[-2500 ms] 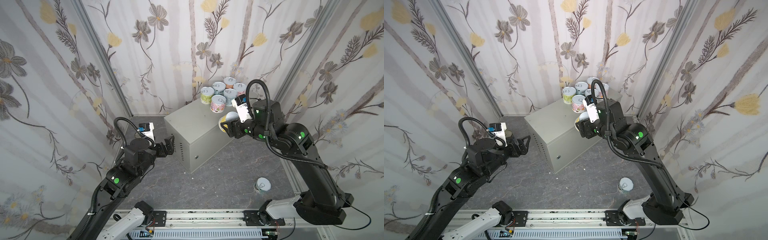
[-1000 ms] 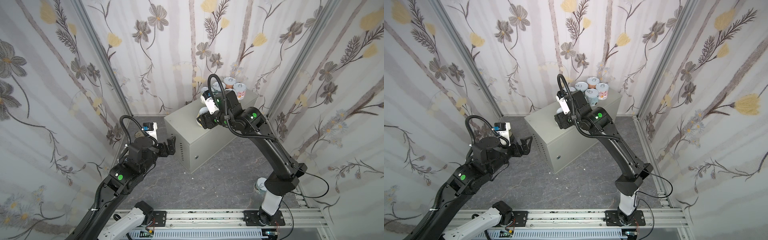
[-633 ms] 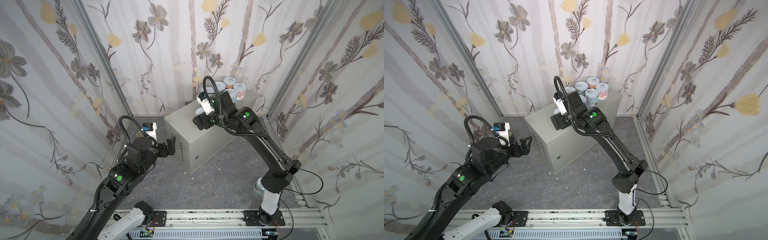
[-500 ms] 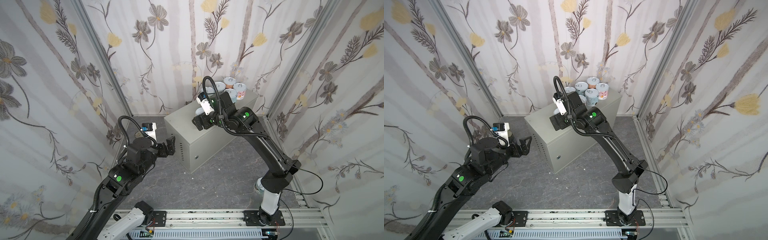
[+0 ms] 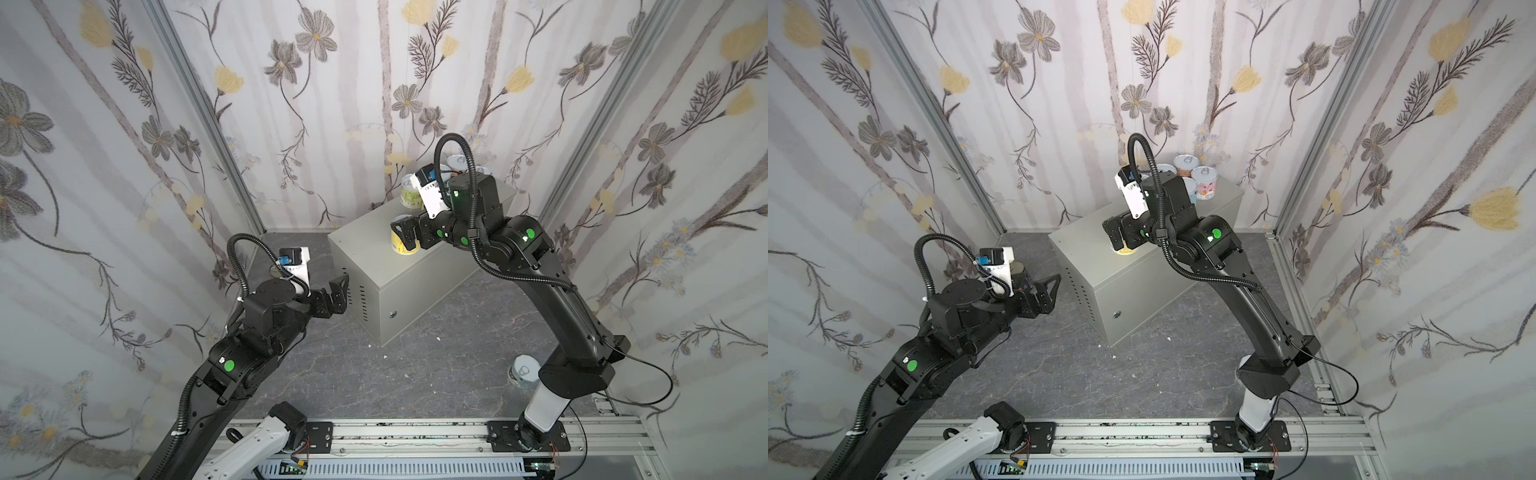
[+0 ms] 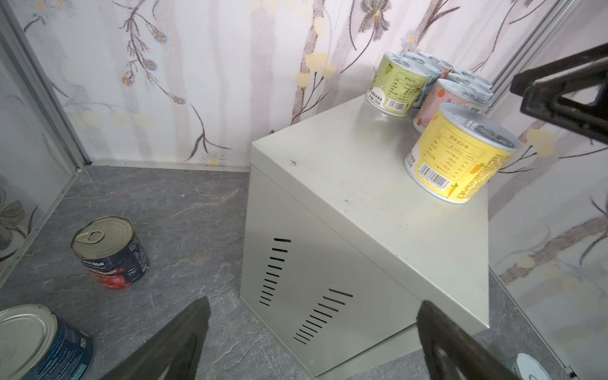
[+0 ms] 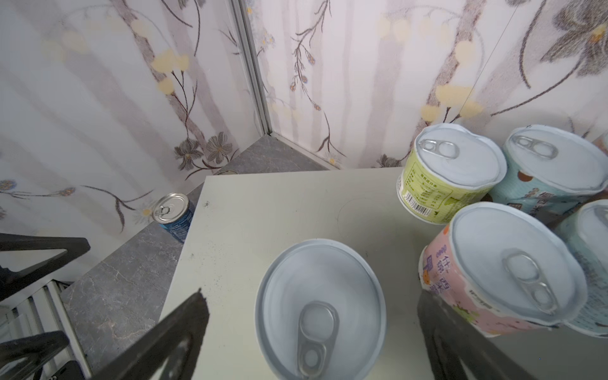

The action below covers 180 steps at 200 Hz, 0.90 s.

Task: Place and organize the canned foods onto the counter
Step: 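Withdraw the right gripper while the left gripper reaches toward the yellow can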

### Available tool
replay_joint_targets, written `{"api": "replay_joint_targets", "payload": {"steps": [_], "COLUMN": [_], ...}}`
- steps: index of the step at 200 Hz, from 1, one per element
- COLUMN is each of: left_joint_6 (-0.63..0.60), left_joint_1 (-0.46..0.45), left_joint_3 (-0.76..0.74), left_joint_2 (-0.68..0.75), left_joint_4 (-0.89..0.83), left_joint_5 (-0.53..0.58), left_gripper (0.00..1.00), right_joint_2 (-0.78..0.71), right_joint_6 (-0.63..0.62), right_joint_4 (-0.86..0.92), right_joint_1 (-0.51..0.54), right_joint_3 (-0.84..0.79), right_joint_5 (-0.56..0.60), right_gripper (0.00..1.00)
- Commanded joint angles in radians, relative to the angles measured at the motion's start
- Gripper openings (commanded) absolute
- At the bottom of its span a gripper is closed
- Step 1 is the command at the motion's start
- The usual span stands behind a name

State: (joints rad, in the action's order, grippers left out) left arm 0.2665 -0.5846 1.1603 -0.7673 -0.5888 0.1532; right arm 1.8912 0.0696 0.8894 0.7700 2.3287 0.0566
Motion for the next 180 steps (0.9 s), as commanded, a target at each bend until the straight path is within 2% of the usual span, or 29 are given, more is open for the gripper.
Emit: {"api": "replay_joint_targets", "payload": {"steps": [1,34,94,141,180], "left_joint_6": [-0.052,-0.098,-0.135,-0.16,-0.162], "left_joint_1": [-0.001,0.001,-0.007,-0.06,-0.091], "left_joint_3": [0.045,0.142,0.239,0.292,0.311], "left_joint_2": [0.006,-0.049,-0.177,-0.277,-0.335], "left_joint_4": [0.011,-0.014,-0.014,-0.009,0.007], "left_joint_5": [-0.083,-0.246,-0.324,-0.268,-0.198], "left_gripper": [1.0,1.0,0.97,1.0,1.0], "right_joint_2": [-0.034,-0.132,-0.429,-0.588,-0.662], "right_joint_6": [-0.011,-0.012,-0.014,0.013,0.026], "right_joint_4": [-0.049,-0.101,-0.308,-0.408,-0.455], "right_joint_1": [-0.001,-0.001,-0.023,-0.101,-0.17], "right_joint_3": [-0.005,-0.092,-0.45,-0.681,-0.801], "right_joint_5": [0.013,0.025,0.021,-0.055,-0.095], "right_gripper": [1.0,1.0,1.0,1.0,1.0]}}
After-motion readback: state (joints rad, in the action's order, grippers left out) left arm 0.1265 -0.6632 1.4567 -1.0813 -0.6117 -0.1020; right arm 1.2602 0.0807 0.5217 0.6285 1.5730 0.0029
